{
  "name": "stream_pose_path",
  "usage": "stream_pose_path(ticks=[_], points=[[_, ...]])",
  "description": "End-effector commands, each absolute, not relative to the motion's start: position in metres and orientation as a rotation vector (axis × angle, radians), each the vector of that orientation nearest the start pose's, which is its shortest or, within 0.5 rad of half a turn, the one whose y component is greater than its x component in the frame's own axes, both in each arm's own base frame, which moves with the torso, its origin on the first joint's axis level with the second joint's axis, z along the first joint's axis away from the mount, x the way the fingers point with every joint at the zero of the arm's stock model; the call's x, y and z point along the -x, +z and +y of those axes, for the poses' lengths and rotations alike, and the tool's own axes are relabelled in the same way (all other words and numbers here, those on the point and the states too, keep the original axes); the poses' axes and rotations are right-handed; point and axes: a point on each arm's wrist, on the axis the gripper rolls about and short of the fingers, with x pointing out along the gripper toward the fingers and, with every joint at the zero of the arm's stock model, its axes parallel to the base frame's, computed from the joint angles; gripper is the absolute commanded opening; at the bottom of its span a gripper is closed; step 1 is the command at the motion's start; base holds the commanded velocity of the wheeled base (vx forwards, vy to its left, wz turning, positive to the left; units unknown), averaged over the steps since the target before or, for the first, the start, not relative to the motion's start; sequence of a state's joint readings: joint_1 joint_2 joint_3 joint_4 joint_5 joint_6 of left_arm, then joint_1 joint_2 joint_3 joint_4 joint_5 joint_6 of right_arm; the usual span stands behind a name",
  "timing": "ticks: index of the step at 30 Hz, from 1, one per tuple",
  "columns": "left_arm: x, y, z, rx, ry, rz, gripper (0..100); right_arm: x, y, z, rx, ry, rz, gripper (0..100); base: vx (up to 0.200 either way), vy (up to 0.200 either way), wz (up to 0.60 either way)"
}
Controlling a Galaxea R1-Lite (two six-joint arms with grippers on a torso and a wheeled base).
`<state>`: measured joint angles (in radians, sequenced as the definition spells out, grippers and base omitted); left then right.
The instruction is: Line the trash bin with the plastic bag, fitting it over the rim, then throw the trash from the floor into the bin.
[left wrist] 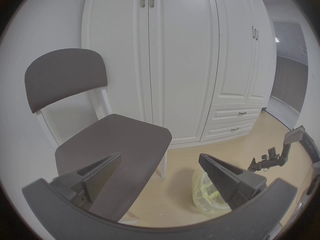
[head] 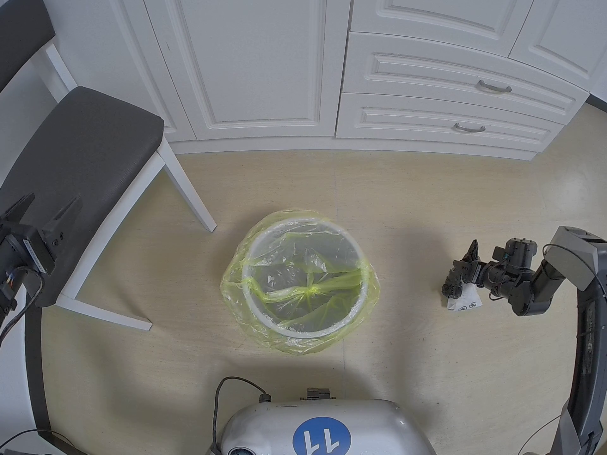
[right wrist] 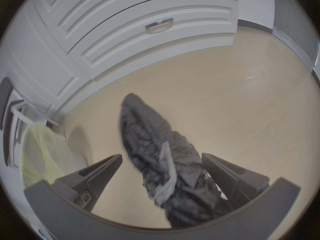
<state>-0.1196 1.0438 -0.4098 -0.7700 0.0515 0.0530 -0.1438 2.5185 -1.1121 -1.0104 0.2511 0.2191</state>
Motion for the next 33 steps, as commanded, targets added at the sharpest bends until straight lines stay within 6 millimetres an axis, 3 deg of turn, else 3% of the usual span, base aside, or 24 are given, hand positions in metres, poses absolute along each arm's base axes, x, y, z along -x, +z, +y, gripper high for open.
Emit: stream_pose_path(ticks=[1,4,28,33], points=[[-0.139,0.229,-0.015,-0.039,-0.064,-0.124,100,-0.448,-0.064,-0.054,-0.349,0.054,0.402,100,0.0,0.0,0.0],[-0.14,0.229,-0.012,-0.042,-0.043,-0.122,100,-0.457,-0.077,-0.055,-0.359,0.023,0.368,100,0.0,0.0,0.0],[-0.142,0.228,-0.012,-0.042,-0.04,-0.119,100,-0.494,-0.094,-0.057,-0.37,-0.016,0.356,100,0.0,0.0,0.0],[-0.143,0.228,-0.012,-0.043,-0.042,-0.113,100,-0.508,-0.099,-0.057,-0.448,-0.025,0.351,100,0.0,0.0,0.0]])
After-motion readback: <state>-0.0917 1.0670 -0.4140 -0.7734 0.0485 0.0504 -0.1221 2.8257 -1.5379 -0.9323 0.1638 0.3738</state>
